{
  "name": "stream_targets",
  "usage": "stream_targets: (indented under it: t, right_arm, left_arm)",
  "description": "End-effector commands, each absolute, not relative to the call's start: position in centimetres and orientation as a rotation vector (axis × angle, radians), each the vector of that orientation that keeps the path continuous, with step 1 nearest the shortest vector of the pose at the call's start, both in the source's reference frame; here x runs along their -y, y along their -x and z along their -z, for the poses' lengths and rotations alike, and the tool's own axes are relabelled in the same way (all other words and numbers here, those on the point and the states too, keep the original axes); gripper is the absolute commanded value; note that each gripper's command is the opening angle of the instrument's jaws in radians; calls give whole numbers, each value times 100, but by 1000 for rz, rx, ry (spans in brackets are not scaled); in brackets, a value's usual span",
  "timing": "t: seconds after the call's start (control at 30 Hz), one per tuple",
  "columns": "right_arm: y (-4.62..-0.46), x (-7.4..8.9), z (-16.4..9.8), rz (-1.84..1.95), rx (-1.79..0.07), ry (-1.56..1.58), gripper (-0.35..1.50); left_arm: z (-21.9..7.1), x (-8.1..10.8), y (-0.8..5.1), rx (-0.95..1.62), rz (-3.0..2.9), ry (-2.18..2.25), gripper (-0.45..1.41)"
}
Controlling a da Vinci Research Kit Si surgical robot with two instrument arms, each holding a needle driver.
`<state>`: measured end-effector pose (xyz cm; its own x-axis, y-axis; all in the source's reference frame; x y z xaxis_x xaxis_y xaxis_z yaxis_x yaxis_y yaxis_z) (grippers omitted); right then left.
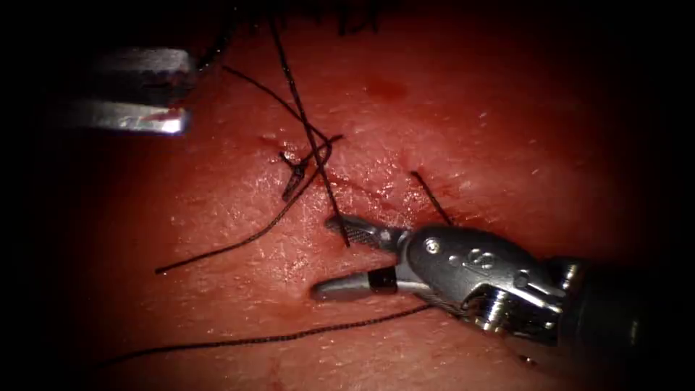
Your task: Wound Closure
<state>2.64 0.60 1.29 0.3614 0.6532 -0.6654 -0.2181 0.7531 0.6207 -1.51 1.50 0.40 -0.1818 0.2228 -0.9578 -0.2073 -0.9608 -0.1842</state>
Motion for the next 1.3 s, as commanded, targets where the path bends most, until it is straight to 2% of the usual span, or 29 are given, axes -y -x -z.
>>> stream_targets:
  t: [0.03,0.2,0.27,0.3,0.33,0.57,0.83,1.1,1.27,1.3]
  right_arm:
    - [-270,-57,-134,-597,-1063,-474,62]
    - [-270,-57,-134,-604,-1061,-476,57]
    - [-269,-58,-134,-627,-1055,-474,7]
    - [-269,-58,-134,-642,-1050,-474,-25]
    - [-269,-58,-134,-659,-1045,-471,-35]
    - [-260,-44,-103,-841,-913,-467,-35]
    - [-263,8,35,-893,-979,-523,-35]
    - [-297,39,139,-887,-1034,-581,-35]
    - [-303,30,154,-879,-1098,-558,-35]
    - [-299,21,148,-814,-1149,-495,29]
  left_arm:
    - [-43,-152,154,-10,-2231,1786,-45]
    - [-48,-146,157,-19,-2235,1795,-45]
    - [-54,-139,162,-11,-2251,1804,-45]
    - [-56,-137,163,-7,-2262,1800,-45]
    - [-58,-136,163,-11,-2269,1805,-45]
    - [-64,-134,155,12,-2264,1810,-45]
    - [-109,-97,165,0,-2249,1783,-45]
    - [-115,-94,164,17,-2251,1773,-45]
    - [-115,-94,160,18,-2252,1774,-45]
    - [-116,-95,157,24,-2249,1771,-45]
